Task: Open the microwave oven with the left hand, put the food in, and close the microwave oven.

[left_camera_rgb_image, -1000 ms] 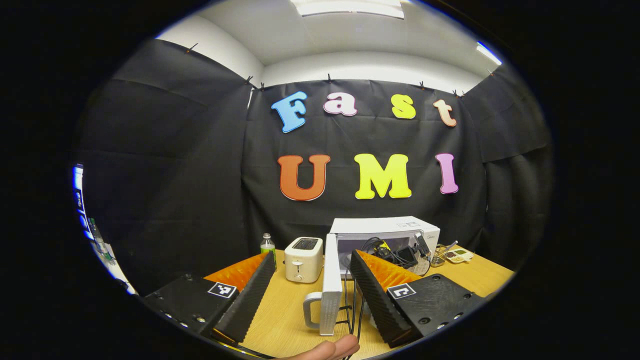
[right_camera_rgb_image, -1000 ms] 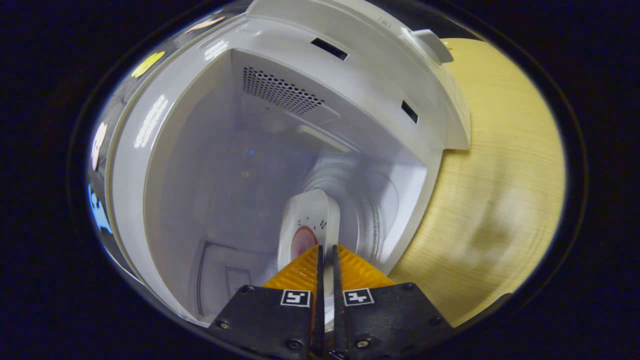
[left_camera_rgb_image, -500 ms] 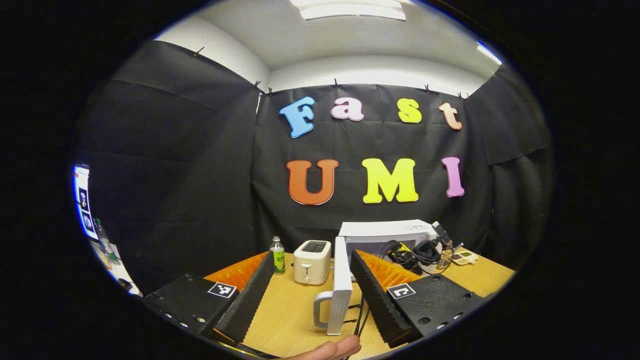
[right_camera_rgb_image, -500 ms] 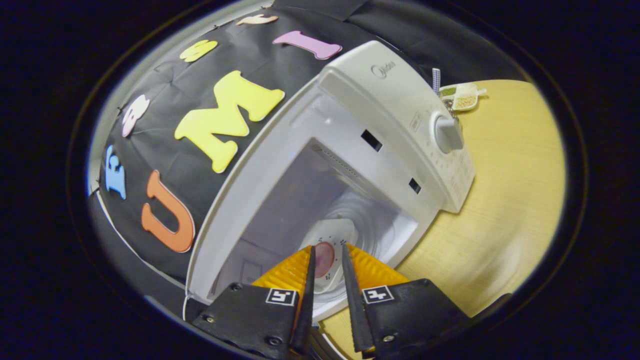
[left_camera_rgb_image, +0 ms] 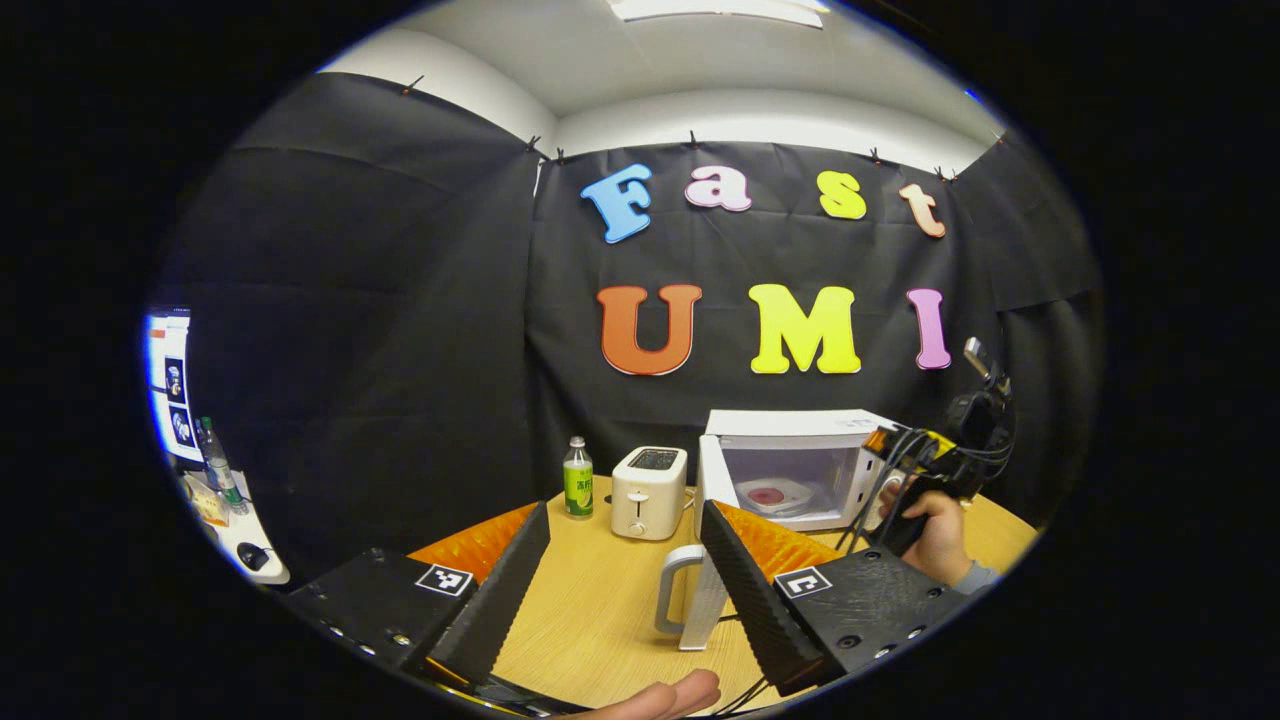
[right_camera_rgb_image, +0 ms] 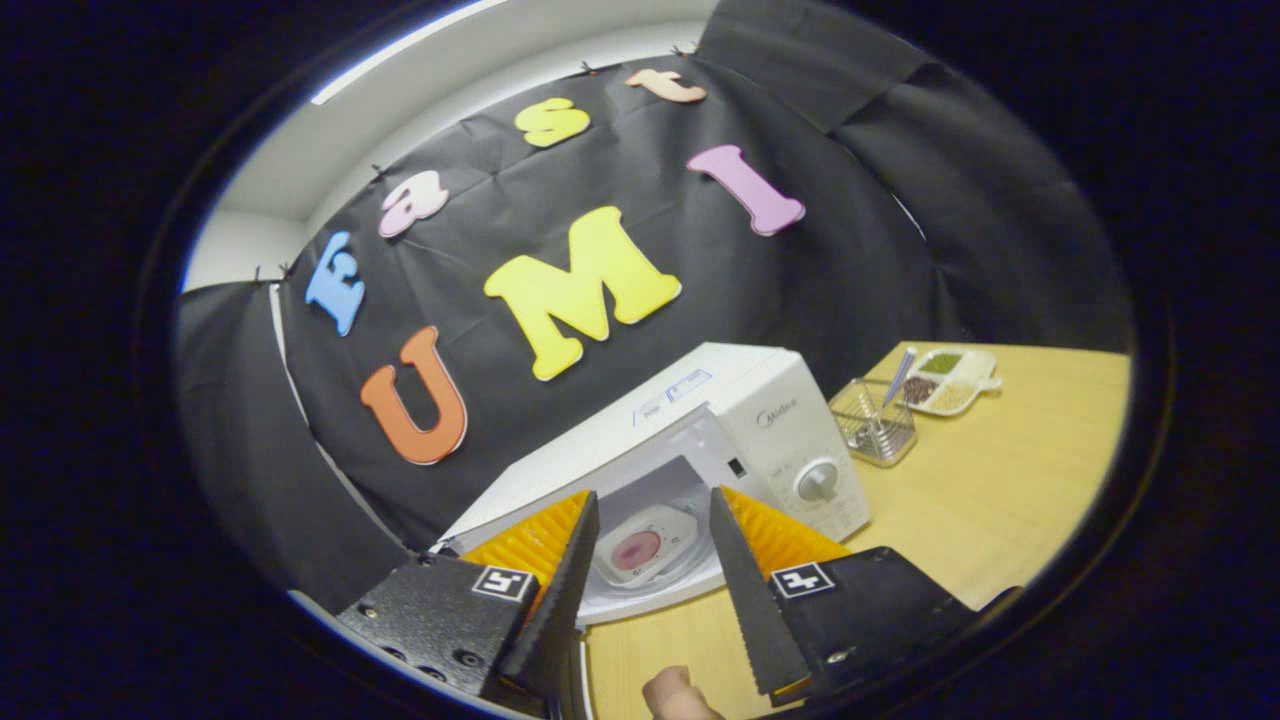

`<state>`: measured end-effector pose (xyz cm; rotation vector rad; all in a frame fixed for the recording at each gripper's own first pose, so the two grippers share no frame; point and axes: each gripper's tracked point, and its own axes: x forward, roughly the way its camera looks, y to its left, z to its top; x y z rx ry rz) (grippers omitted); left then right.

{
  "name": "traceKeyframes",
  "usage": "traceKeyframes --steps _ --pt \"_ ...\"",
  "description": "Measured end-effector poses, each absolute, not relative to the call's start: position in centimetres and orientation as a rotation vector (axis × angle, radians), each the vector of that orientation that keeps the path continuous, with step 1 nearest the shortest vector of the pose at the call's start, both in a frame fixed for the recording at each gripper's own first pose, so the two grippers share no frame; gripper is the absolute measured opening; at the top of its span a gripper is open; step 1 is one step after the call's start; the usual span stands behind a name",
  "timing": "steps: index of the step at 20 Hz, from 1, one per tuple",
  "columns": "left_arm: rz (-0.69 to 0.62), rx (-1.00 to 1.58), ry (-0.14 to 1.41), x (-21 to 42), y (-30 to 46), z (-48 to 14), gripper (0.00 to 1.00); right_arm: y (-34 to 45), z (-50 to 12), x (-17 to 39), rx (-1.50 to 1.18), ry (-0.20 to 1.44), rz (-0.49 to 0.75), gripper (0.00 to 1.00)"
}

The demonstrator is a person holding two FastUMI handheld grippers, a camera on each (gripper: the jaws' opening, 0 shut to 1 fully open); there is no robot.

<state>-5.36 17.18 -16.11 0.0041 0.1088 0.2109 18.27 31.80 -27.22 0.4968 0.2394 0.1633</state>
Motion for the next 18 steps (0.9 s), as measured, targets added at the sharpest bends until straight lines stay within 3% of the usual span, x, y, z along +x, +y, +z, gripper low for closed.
traceKeyframes --steps 1,2,3,6,7,8,13,15,16,18 --pt "0.221 -0.004 0.122 -5.4 17.7 -16.7 0.93 30.7 -26.1 17.7 0.449 0.211 0.165 0.70" --pt "0.227 -0.015 0.132 -5.4 18.0 -17.2 0.94 29.7 -24.9 16.8 0.405 0.186 0.186 0.96" --pt "0.223 -0.023 0.137 -5.1 18.2 -17.7 0.93 28.7 -23.4 15.9 0.378 0.152 0.201 0.89" --pt "0.212 -0.029 0.132 -3.8 19.0 -19.1 0.94 25.8 -19.8 12.6 0.302 0.091 0.244 0.90" --pt "0.217 -0.028 0.128 -3.3 19.6 -19.6 0.93 24.7 -18.5 11.4 0.270 0.074 0.257 1.00" --pt "0.224 -0.031 0.124 -2.9 20.3 -20.4 0.93 23.4 -17.0 10.0 0.235 0.056 0.264 0.90" --pt "0.238 -0.065 0.135 -0.2 22.1 -24.0 0.92 17.7 -13.8 5.8 0.103 -0.016 0.231 0.90" --pt "0.238 -0.032 0.080 0.6 22.3 -23.8 0.74 15.8 -13.4 4.7 0.093 -0.027 0.224 0.90" --pt "0.228 -0.022 0.062 1.0 22.1 -24.1 0.36 14.8 -13.2 4.3 0.088 -0.037 0.206 0.90" --pt "0.212 -0.032 0.055 1.3 22.0 -24.6 0.00 12.8 -12.2 3.6 0.063 -0.065 0.178 0.90"
